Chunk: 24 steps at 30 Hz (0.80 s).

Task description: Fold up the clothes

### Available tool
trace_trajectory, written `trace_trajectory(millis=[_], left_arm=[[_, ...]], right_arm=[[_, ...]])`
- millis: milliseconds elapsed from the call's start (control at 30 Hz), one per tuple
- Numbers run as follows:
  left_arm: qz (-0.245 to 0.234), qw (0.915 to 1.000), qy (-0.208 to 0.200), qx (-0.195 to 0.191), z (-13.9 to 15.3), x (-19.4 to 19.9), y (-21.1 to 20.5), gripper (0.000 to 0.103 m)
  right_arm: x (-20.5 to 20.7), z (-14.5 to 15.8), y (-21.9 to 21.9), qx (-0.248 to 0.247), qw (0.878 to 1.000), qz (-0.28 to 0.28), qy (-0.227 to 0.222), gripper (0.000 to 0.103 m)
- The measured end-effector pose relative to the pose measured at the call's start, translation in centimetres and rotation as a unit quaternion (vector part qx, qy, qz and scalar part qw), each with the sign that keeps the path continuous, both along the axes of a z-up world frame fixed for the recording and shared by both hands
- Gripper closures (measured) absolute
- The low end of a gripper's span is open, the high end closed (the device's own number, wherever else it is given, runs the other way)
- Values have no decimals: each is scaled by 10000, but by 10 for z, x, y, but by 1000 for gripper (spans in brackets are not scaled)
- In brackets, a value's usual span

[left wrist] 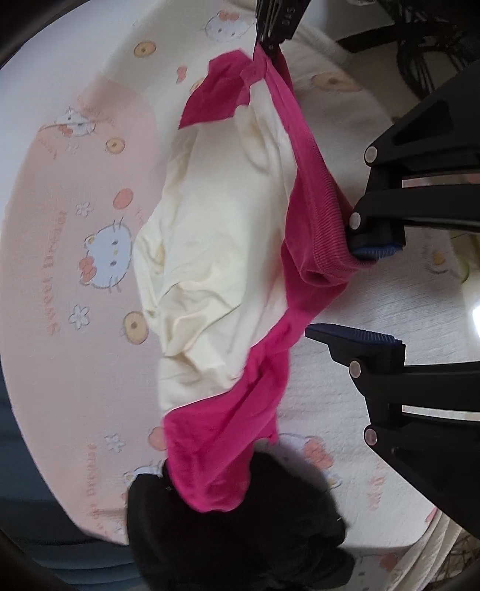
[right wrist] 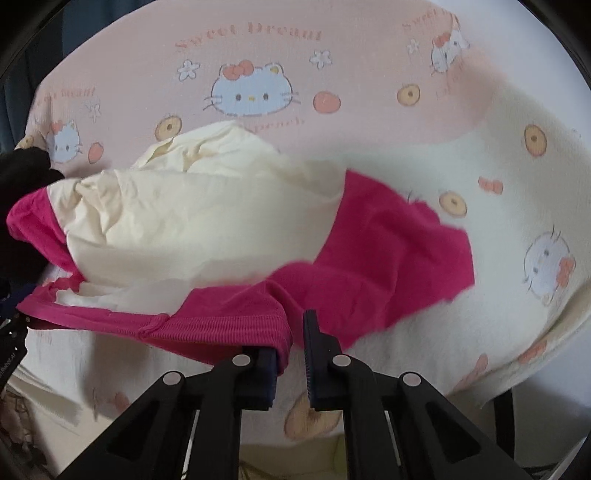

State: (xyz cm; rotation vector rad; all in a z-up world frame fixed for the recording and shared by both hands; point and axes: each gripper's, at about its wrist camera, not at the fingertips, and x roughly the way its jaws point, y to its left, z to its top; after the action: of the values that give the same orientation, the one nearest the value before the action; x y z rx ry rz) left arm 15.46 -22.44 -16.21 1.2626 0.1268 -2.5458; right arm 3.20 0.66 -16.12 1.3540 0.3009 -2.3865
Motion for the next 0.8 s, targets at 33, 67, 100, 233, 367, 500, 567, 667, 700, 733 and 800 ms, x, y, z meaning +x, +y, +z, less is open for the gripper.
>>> trace_trajectory(millis=[33, 67, 100, 233, 367, 500, 567, 667, 700, 733, 800], left_arm=[[-20, 10000, -26, 48, -4, 3, 0, 74], [-1, 9997, -95, 216, -9, 5, -3, 74], [20, 9991, -162, 384, -15, 6, -5, 74], [149, 9949, -275, 957, -38, 15, -12, 74], [147, 9948, -416, 917, -60, 17, -5, 74], [165, 9952, -416, 876, -62, 16, -2, 74], [116, 9969, -416, 653, -60, 14, 2, 74], [35, 9977, -454, 501, -63, 13, 10, 74], [29, 9974, -508, 511, -66, 13, 11, 74], [52, 9972, -506, 553, -66, 13, 11, 74], [65, 9957, -487, 788, -64, 12, 8, 74]], right_arm=[[5, -4, -1, 42, 10000, 28, -22, 95], [9, -8, -1, 82, 9999, 55, -61, 95], [12, -12, -1, 119, 9998, 80, -120, 95], [20, -26, 2, 186, 9994, 79, -289, 95], [25, -38, 5, 287, 9986, 64, -435, 94], [30, -49, 8, 327, 9977, 78, -584, 94], [33, -53, 12, 213, 9974, 44, -683, 94], [38, -57, 15, 162, 9978, 105, -632, 94], [39, -58, 15, 128, 9979, 124, -627, 94], [39, -60, 17, 53, 9976, 153, -666, 94], [41, -61, 21, -212, 9970, 207, -718, 94]])
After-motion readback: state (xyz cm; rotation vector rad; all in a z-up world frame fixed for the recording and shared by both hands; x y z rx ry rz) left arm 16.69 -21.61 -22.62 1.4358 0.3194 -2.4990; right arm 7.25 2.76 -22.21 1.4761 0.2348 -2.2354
